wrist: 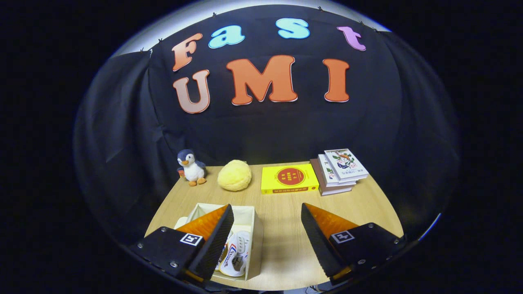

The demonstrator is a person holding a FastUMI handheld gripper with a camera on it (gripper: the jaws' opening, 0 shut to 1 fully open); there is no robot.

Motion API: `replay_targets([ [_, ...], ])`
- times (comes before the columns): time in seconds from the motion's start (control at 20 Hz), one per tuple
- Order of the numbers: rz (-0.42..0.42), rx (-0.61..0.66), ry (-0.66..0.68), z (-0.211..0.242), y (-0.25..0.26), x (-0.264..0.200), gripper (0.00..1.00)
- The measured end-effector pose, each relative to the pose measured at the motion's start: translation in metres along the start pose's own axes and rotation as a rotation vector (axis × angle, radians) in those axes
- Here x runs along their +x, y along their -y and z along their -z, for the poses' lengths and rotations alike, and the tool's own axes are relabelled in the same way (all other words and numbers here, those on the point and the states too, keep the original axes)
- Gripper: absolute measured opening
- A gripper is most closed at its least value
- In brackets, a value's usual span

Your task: Open the storage box then place both shoes into the box .Put the left shoe in first, then the right shoe, with the right side of both shoes facing outward in a uniform manner.

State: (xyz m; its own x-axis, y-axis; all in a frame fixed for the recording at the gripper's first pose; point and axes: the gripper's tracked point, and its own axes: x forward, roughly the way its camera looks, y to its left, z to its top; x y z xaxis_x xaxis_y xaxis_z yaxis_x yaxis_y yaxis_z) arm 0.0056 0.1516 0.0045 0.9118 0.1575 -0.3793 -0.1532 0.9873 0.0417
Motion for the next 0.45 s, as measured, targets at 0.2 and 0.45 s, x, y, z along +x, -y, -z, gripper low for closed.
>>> replay_targets([
  [0.2,0.018,0.014,0.059,-0.022,0.037,-0.017,0.98],
  [0.45,0.038,0.017,0.099,-0.030,0.087,-0.029,0.98],
])
